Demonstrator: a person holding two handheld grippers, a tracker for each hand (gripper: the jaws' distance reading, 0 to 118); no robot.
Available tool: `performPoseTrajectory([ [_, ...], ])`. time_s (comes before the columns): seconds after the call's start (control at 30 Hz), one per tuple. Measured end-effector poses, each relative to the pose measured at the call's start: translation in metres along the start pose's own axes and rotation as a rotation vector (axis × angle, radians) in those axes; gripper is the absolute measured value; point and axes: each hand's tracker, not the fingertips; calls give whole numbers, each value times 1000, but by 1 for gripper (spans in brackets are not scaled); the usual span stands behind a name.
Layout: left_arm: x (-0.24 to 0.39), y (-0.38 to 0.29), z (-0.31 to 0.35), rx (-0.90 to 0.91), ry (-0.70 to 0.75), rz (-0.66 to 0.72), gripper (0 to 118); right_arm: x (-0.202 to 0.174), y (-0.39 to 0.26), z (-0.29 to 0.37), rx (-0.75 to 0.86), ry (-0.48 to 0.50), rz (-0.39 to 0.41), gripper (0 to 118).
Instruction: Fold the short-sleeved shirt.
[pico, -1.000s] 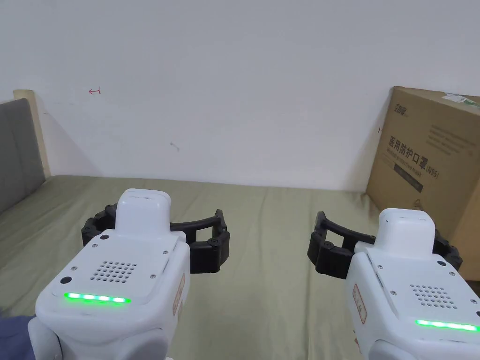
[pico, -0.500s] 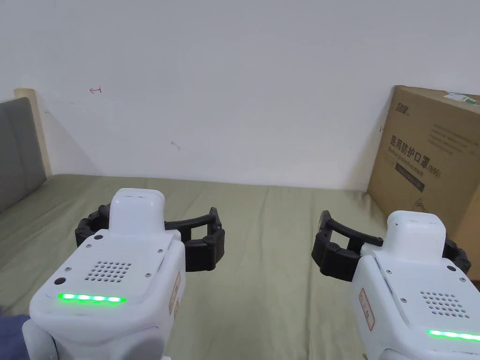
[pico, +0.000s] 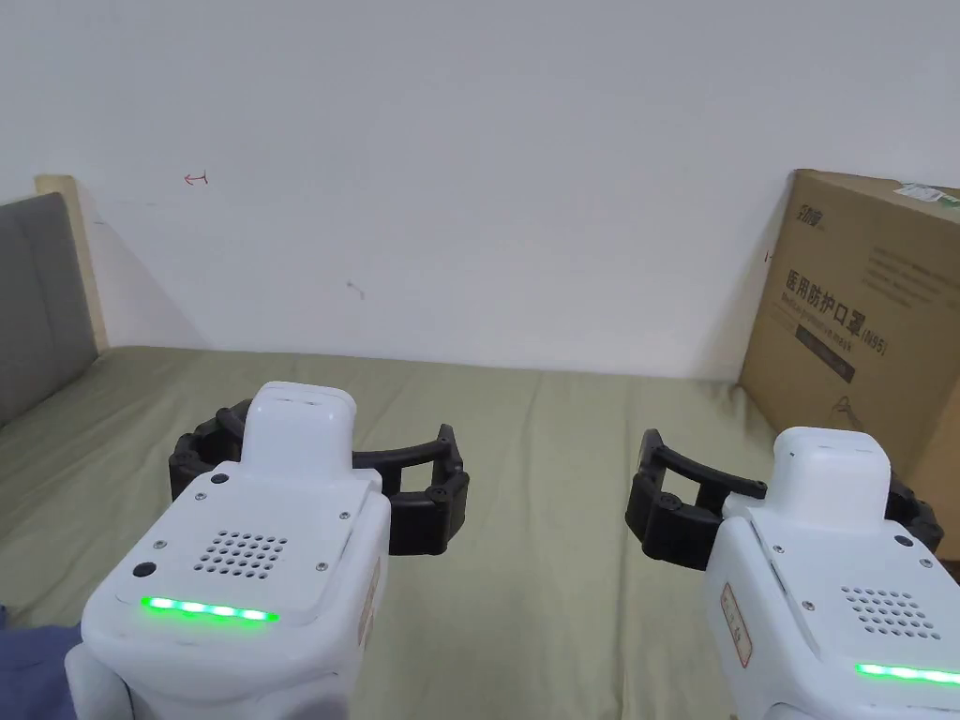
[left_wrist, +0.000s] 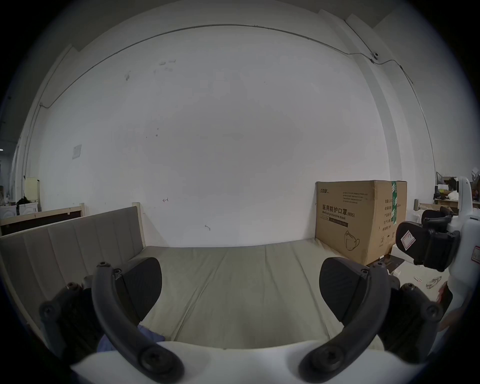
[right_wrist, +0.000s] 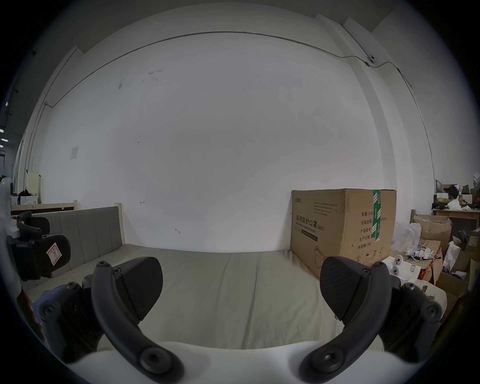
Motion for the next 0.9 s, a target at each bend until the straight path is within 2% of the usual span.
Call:
performPoseTrajectory([
  [0.3, -1, -1, 1, 4, 1, -4, 118, 5, -2, -1, -15, -11, -39, 118],
  [0.53, 0, -1, -1, -1, -4, -5, 118, 0, -2, 0, -1, -10, 8, 117],
  [0.57, 0, -1, -1, -9, -5, -5, 116, 0, -2, 1, 3, -2, 11, 117],
  [0.6, 0, -1, -2, -17, -9, -5, 109, -1, -3, 3, 10, 5, 11, 116],
  [0.63, 0, -1, -2, -32, -25, -10, 92, -1, -3, 4, 15, 7, 10, 112],
  [0.67, 0, -1, -3, -46, -45, -14, 46, -2, -2, 6, 14, 8, 4, 92],
  [0.7, 0, -1, -3, -55, -58, -19, 5, -2, -2, 8, 15, 14, -3, 51],
  [0.73, -1, -1, -6, -86, -71, -30, 0, -3, -2, 9, 23, 28, -7, 1],
  [0.8, 0, -4, -8, -112, -53, -33, 0, -5, -1, 3, -33, 8, 51, 0],
  [0.9, -2, -6, -7, -117, -88, -5, 0, -1, -10, -1, -48, 49, -4, 0],
])
